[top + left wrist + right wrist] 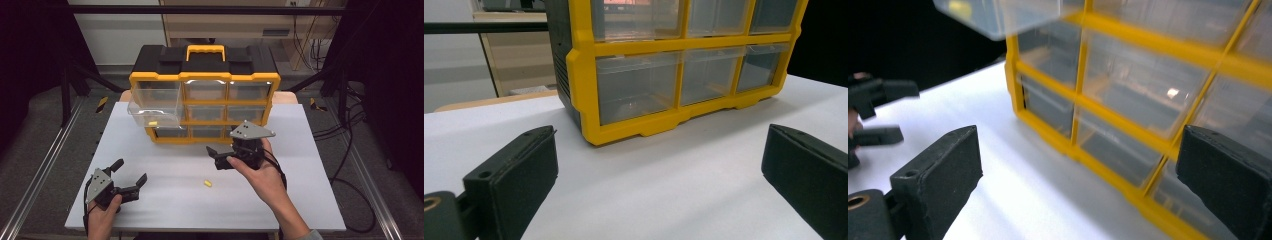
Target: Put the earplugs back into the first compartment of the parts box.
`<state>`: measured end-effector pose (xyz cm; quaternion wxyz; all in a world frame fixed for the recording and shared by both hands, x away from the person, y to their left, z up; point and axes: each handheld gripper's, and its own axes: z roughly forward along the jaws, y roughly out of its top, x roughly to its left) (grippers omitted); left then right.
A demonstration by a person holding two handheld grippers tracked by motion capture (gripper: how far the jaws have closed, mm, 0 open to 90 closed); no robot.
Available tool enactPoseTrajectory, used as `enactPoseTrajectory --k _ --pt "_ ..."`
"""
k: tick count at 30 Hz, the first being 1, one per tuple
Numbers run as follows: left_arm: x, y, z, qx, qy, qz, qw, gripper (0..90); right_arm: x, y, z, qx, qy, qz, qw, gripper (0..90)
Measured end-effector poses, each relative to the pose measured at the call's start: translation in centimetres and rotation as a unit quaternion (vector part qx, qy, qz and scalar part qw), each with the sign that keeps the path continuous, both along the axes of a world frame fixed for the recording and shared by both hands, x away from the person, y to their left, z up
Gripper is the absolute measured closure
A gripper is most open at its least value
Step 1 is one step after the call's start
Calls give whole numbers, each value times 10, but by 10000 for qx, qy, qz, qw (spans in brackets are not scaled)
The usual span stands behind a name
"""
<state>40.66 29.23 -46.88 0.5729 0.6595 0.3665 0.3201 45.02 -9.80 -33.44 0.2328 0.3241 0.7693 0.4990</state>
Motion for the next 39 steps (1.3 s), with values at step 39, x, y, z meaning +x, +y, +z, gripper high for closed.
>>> enactPoseTrajectory --k 39 --pt "0 -1 0 45 1 -21 10000 12 -16 6 -94 -162 1072 60 9941 98"
